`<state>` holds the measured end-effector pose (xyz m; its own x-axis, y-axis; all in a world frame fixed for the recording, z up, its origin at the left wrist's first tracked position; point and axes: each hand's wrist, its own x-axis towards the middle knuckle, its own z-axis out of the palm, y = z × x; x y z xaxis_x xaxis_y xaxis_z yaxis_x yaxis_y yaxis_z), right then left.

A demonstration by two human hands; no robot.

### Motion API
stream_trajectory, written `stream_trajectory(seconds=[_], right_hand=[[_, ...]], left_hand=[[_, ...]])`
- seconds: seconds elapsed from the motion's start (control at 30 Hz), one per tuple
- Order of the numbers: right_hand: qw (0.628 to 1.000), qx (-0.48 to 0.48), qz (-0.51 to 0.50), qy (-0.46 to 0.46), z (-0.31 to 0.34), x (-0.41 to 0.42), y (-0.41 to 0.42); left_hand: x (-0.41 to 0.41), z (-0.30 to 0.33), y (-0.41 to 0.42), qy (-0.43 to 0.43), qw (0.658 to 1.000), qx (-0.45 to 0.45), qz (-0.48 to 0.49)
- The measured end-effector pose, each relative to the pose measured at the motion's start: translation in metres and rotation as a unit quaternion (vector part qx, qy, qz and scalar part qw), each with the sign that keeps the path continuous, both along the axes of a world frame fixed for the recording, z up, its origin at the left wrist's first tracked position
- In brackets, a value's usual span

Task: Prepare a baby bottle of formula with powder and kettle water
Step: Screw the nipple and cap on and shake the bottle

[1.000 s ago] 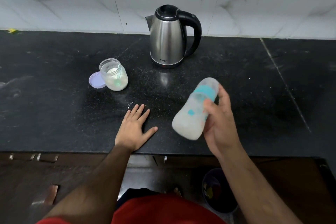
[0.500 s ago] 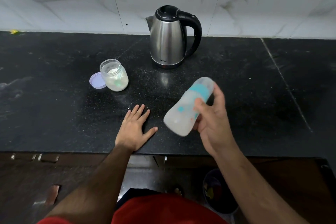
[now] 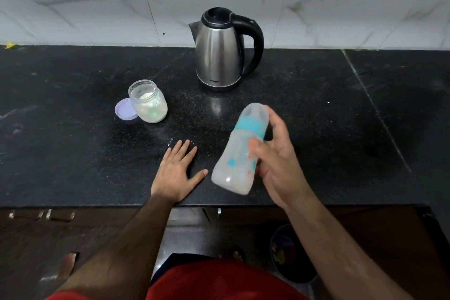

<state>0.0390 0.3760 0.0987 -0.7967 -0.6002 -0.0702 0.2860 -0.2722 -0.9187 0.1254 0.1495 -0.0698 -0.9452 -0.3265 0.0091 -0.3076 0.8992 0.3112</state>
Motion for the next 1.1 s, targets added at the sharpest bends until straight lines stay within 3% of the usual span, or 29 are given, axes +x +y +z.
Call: stream_trajectory(seconds=[0.13,0.3,0.47,0.63,0.8,1.0,1.1], right_hand=[[0.995,-0.041,-0.091,-0.022,0.004,-0.006,-0.003],[1.0,-0.002,-0.015,0.019,0.002,0.007,-0.001],[0.995,-0.033,-0.089,0.023,0.009,-0.001,0.0],[0.999,-0.005,-0.038,0.036,0.008,0.009,-0.002],[0.991,-0.034,-0.123,0.027,0.012,-0.006,0.003],[0.999,-0.016,-0.034,0.037,0.007,0.004,0.005],[0.996,-0.04,-0.079,0.025,0.01,-0.005,0.005]], left_hand=[[0.0,0.0,0.001,0.007,1.0,-0.007,0.002],[0.0,0.0,0.0,-0.002,1.0,0.001,-0.001],[0.0,0.001,0.001,0.005,1.0,-0.002,0.001],[0.001,0.0,0.0,0.001,1.0,0.001,-0.003],[0.0,0.0,0.001,0.009,1.0,-0.002,0.002],[0.001,0.0,0.0,0.004,1.0,-0.001,-0.001],[0.001,0.0,0.0,0.006,1.0,-0.002,0.002]])
